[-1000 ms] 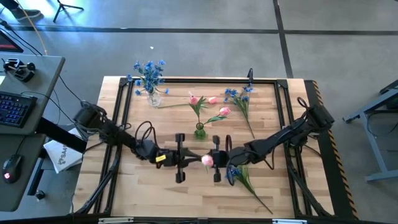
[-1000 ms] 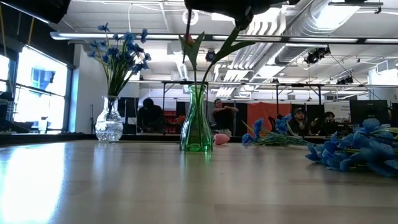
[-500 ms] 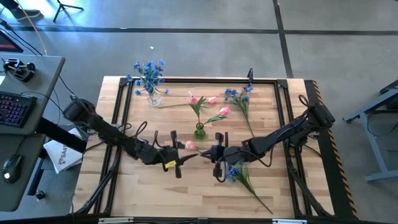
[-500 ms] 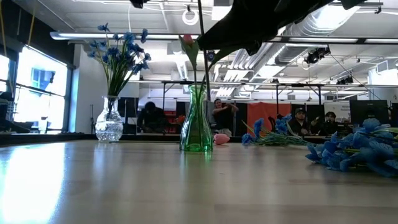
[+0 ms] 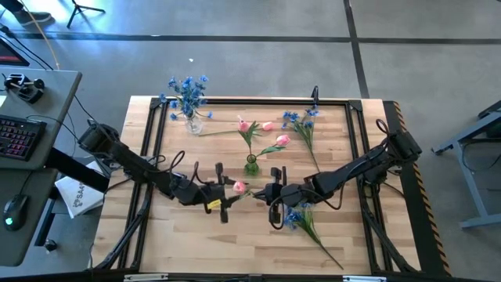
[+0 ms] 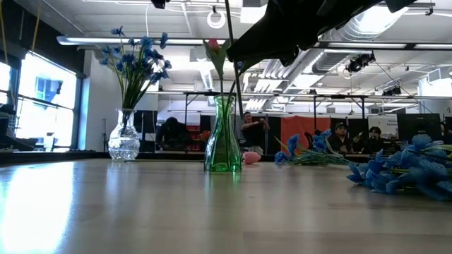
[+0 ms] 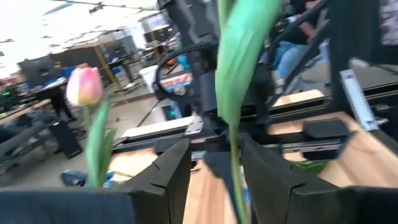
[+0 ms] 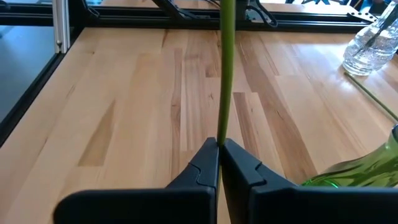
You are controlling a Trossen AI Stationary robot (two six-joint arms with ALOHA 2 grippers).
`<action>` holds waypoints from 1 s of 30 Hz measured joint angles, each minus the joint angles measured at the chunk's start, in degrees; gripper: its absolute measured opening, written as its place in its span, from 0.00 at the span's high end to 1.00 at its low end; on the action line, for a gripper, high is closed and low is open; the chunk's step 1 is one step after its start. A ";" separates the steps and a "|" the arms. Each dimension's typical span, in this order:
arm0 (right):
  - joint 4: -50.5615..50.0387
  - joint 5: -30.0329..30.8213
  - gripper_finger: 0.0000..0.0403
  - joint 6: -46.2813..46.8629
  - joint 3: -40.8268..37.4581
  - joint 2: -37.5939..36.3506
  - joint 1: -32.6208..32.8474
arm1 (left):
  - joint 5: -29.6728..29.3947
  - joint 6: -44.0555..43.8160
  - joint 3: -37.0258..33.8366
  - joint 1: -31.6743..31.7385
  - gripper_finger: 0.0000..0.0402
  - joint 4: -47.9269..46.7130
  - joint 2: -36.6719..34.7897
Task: Sort flowers into vase by color
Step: Put the pink tulip into the green vase
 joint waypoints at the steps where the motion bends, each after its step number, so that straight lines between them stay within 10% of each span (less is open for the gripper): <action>1: 0.00 0.00 1.00 0.00 0.00 0.00 0.00 | 1.11 -0.01 0.01 0.00 0.69 0.15 0.00; 30: 0.00 -0.20 1.00 0.35 -0.02 0.00 -0.39 | 7.48 -3.06 0.07 1.92 0.86 -0.70 0.00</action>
